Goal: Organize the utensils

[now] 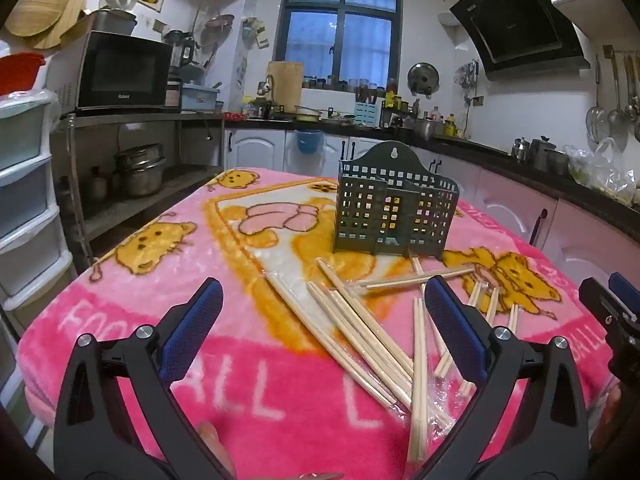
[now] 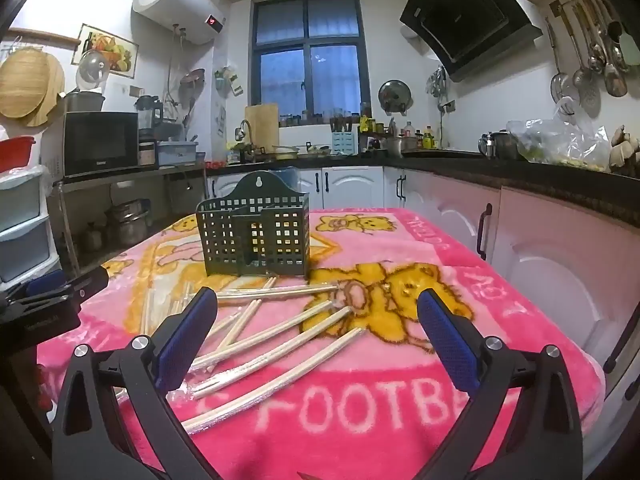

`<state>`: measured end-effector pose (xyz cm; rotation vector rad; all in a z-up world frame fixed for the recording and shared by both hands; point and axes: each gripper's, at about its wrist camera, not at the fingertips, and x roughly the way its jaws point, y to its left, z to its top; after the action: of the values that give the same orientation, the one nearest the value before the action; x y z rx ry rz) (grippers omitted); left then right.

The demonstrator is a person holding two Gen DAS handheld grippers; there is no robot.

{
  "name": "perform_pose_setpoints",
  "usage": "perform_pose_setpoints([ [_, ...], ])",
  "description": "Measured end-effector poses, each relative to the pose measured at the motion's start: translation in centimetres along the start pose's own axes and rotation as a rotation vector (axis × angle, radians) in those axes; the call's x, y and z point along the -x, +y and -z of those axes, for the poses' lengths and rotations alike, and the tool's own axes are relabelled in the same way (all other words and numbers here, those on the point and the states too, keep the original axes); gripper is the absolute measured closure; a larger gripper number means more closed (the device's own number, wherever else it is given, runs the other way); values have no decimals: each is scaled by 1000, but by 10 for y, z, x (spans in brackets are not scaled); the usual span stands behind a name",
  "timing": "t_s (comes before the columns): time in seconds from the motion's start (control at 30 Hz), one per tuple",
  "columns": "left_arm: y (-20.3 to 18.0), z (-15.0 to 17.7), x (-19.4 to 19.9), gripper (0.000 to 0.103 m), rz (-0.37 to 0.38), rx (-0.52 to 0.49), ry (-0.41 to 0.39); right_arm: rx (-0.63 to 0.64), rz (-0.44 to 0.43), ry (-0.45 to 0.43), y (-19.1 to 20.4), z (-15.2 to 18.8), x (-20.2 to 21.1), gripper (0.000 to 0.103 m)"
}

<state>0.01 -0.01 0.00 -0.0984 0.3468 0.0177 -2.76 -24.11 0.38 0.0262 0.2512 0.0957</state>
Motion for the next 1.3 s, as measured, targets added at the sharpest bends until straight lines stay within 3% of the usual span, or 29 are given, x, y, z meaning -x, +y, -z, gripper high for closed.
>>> perform_pose_setpoints([
  [1.3, -1, 0, 0, 10, 0, -2, -3, -11, 5, 9, -2, 4, -4, 6],
])
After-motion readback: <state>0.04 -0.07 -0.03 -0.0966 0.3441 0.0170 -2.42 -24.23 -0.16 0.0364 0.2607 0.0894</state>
